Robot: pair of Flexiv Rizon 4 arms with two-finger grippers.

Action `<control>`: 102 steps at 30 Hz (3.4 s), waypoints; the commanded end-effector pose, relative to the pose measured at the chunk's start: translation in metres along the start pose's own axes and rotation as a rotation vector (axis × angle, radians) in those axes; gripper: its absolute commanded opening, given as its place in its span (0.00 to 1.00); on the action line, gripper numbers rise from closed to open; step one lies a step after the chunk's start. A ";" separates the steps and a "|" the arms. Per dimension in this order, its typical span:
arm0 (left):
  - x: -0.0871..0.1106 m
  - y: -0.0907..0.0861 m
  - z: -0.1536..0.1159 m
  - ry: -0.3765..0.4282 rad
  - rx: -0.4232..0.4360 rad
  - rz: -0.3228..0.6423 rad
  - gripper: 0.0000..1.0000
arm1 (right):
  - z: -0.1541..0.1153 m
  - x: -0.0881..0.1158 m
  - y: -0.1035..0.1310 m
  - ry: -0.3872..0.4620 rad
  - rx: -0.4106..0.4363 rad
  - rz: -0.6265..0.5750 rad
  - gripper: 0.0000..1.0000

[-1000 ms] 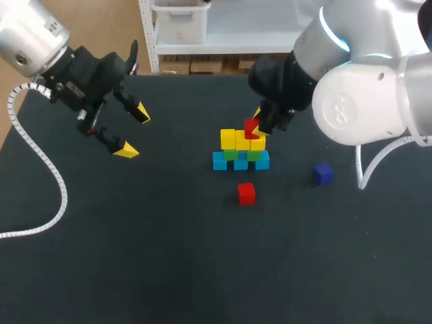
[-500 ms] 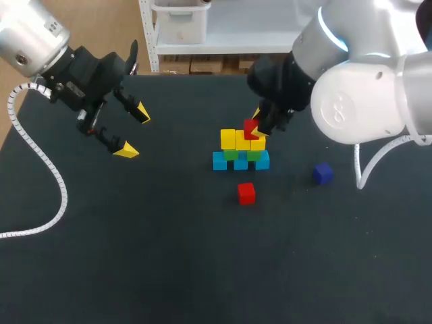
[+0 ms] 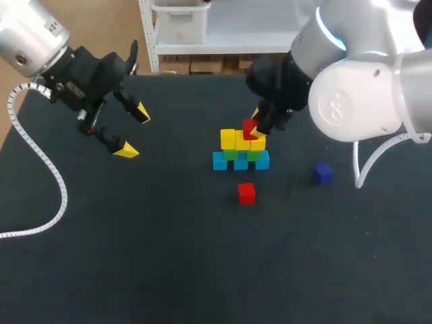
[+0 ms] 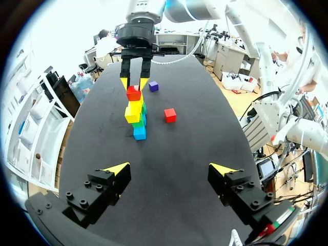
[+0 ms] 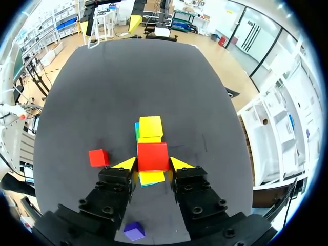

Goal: Place the blue cubes, place green cubes on the blue cubes, place the yellow cubes on the green cubes, then place the red cubes on the yellow cubes, and place purple cube on the red cubes.

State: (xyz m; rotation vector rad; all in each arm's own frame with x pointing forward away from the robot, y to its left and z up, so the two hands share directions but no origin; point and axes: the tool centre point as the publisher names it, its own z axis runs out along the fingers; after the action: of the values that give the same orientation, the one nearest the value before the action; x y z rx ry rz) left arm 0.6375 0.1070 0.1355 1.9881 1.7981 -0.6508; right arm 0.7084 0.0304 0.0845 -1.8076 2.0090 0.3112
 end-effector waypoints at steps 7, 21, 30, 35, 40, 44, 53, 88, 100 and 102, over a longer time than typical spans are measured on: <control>0.000 0.002 0.000 0.000 0.003 0.002 1.00 | 0.001 0.001 -0.003 -0.002 -0.006 0.001 0.38; 0.000 0.002 0.000 0.000 0.003 0.002 1.00 | 0.003 0.002 -0.004 -0.004 -0.011 0.005 0.49; 0.000 0.002 0.000 0.000 0.003 0.002 1.00 | -0.011 0.009 -0.007 -0.039 -0.008 0.023 1.00; 0.000 0.002 0.000 0.000 0.003 0.002 1.00 | -0.028 0.022 -0.006 -0.094 0.005 0.056 1.00; 0.000 0.002 0.000 0.000 0.003 0.002 1.00 | -0.048 0.037 -0.001 -0.143 0.006 0.065 1.00; 0.000 0.002 0.000 0.000 0.003 0.002 1.00 | -0.061 0.052 0.004 -0.182 -0.019 0.056 1.00; 0.000 0.002 0.000 0.000 0.003 0.002 1.00 | -0.079 0.098 0.018 -0.399 -0.073 -0.002 1.00; 0.000 0.002 0.000 0.000 0.003 0.002 1.00 | -0.106 0.198 0.029 -0.512 -0.120 -0.068 1.00; -0.036 -0.044 0.043 0.033 -0.035 -0.027 1.00 | -0.106 0.198 0.029 -0.512 -0.120 -0.068 1.00; -0.042 -0.054 0.052 0.036 -0.060 -0.056 1.00 | -0.106 0.198 0.029 -0.512 -0.120 -0.068 1.00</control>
State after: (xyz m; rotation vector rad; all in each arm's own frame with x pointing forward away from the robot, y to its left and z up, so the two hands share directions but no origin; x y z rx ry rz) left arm 0.5963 0.0586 0.1229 1.9791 1.8636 -0.6510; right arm 0.6491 -0.1889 0.0872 -1.6464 1.5967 0.7981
